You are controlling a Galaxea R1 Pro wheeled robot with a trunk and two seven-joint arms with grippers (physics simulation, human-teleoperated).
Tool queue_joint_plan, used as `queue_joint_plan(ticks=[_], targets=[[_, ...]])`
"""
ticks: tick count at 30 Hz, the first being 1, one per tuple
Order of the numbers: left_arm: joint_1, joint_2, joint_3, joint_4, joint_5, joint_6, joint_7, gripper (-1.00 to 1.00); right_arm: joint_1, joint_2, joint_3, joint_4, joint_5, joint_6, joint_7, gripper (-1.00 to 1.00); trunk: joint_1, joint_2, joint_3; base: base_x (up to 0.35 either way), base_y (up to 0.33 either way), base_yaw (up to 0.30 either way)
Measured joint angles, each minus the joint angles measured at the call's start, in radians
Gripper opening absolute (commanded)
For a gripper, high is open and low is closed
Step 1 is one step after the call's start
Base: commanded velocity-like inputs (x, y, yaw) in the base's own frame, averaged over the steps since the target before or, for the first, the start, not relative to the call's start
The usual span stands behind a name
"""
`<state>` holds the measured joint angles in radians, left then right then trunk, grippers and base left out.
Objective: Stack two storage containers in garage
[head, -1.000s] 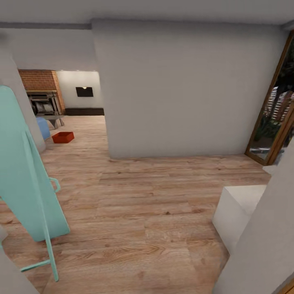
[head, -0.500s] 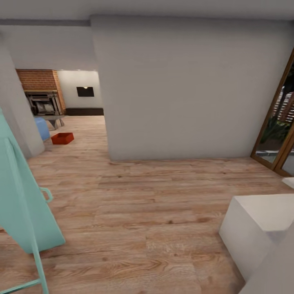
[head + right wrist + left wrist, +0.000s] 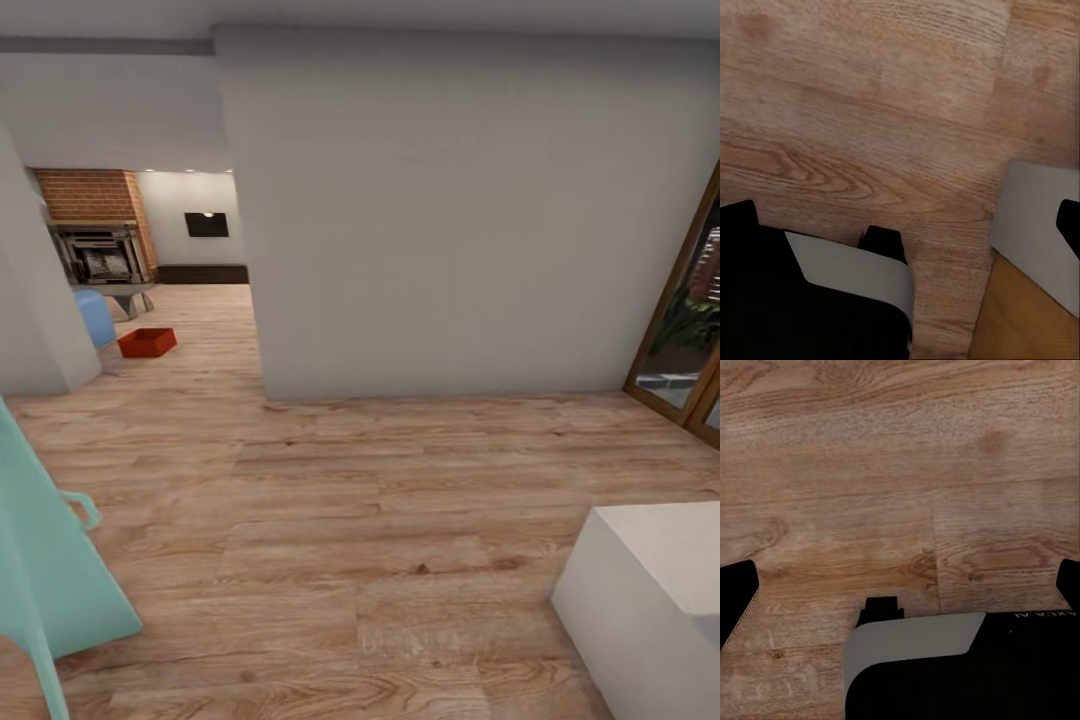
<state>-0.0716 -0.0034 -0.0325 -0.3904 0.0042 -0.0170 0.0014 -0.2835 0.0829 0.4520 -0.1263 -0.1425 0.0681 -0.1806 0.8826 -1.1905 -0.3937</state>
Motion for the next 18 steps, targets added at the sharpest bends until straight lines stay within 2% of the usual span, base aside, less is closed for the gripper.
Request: queue_joint_plan(ticks=[18], targets=[[0.000, 0.000, 0.001, 0.001, 0.000, 0.000, 0.000, 1.00, 0.000, 0.000, -0.002, 0.024, 0.002, 0.000, 0.000, 1.00, 0.000, 0.000, 0.000, 0.323, 0.000, 0.000]])
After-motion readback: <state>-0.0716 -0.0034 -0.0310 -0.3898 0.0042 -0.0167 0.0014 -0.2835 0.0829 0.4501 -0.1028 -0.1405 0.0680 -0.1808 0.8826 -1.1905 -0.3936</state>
